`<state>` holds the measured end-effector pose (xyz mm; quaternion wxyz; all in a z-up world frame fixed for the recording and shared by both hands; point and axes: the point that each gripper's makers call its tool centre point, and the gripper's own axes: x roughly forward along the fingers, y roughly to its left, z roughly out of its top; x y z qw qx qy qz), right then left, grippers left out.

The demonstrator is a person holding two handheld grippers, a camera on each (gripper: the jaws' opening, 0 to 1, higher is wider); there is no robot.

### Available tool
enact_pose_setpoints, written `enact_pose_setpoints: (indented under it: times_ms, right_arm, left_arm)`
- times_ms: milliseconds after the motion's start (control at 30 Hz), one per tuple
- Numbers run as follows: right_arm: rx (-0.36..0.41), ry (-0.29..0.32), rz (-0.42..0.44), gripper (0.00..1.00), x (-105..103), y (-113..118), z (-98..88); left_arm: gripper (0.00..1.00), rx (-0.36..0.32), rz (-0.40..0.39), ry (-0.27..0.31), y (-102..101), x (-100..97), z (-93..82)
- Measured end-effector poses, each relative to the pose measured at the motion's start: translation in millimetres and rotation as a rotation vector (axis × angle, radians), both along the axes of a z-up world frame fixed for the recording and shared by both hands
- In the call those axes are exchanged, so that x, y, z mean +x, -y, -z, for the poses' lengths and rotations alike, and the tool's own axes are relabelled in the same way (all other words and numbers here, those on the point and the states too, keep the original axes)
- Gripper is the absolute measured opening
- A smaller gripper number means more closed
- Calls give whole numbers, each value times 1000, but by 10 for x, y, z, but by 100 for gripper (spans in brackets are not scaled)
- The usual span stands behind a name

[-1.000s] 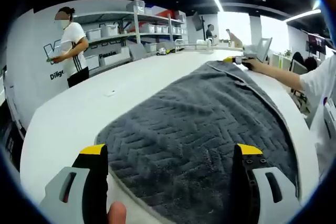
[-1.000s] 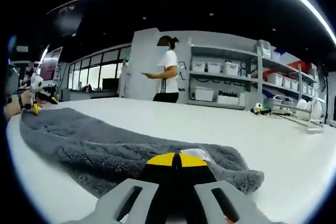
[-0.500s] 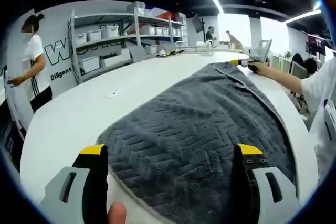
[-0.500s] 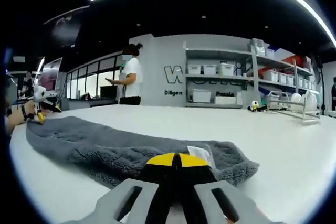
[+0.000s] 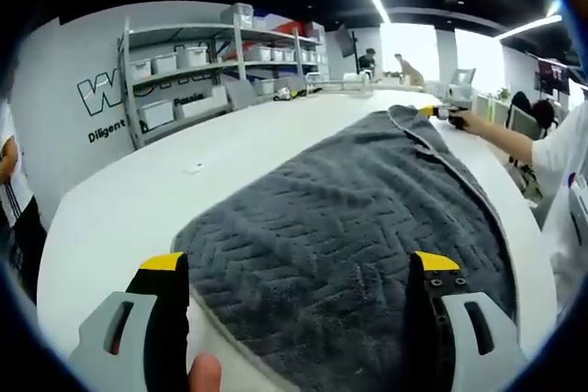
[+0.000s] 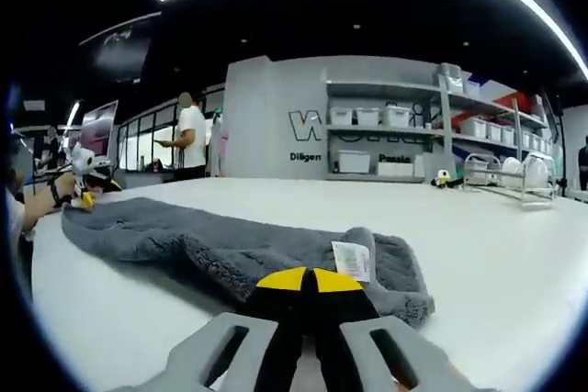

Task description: Open the folded towel by lifting each exposed corner and separating the folded layers until the towel lies flat within the target outline without major curled edges

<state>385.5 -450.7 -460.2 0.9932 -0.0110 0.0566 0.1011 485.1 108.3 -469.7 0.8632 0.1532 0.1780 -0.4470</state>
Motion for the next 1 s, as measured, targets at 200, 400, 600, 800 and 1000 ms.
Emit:
enact_pose_setpoints:
  times_ms: [200, 400, 600, 800, 1000]
  right_arm:
    - [-85, -66, -3, 0, -87, 44, 146]
    - [-127, -110, 1, 0, -66, 71, 239]
    - [-109, -128, 6, 0, 19, 175, 264]
    - [-97, -131, 14, 0, 209, 299, 268]
    - [-102, -127, 24, 0, 405, 414, 266]
  left_arm:
    - [98, -5, 7, 2, 14, -4, -21]
    - [98, -4, 6, 1, 15, -3, -15]
    - [98, 1, 7, -2, 25, -5, 7]
    - [98, 10, 9, -6, 41, -24, 44]
    - [98, 15, 2, -10, 24, -14, 64]
